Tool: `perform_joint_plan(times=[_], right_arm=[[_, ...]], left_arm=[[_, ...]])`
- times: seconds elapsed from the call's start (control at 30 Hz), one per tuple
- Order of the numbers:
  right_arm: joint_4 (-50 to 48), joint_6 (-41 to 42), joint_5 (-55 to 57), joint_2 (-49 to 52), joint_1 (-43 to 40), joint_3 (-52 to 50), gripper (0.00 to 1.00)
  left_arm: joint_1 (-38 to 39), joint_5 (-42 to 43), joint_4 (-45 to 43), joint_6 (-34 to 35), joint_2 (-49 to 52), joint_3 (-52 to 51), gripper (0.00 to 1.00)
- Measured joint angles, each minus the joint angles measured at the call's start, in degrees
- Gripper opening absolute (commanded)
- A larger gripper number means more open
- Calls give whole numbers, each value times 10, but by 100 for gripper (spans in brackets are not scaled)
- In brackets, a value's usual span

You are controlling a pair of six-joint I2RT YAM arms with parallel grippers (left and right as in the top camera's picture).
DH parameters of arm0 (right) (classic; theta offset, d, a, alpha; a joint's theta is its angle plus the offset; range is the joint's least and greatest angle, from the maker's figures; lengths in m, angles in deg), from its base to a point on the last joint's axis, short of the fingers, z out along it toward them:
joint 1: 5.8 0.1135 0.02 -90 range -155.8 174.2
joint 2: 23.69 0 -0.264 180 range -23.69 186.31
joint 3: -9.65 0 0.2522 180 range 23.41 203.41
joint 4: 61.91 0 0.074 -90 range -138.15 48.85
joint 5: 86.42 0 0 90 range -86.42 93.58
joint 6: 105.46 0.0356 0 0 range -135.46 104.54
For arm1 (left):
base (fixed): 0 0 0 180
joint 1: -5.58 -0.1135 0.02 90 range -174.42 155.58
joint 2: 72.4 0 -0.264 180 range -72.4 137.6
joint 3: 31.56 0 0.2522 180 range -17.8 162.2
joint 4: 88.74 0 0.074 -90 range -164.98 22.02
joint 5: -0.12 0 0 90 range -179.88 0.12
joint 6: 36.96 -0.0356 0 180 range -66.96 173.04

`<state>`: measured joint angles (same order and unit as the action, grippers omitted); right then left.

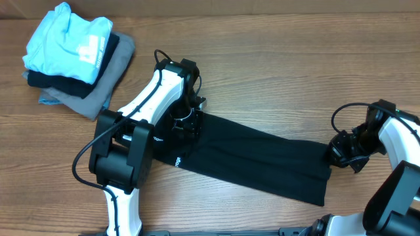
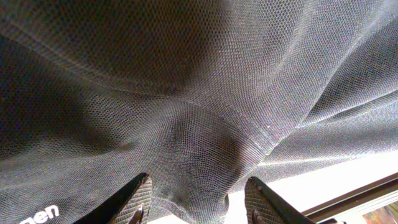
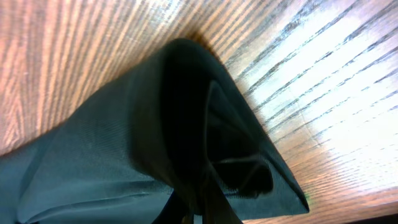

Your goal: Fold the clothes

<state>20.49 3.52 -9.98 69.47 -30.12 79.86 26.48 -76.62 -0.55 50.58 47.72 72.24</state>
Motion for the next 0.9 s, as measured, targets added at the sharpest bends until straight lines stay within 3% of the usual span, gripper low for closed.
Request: perform_joint_plan(times=[0.47,0.5,0.57,0.9], right_arm=[[72,-25,-1,0,0,47,9],[74,-25,-1,0,0,47,15],[71,-23,-1,-1,0,44,35],[3,-27,0,-1,0,4,44]], left_arm=[[0,-8,-2,0,0,0,55],[0,-9,-4,0,0,0,55],[0,-9,-5,0,0,0,55],[0,-11,-8,0,0,0,55]])
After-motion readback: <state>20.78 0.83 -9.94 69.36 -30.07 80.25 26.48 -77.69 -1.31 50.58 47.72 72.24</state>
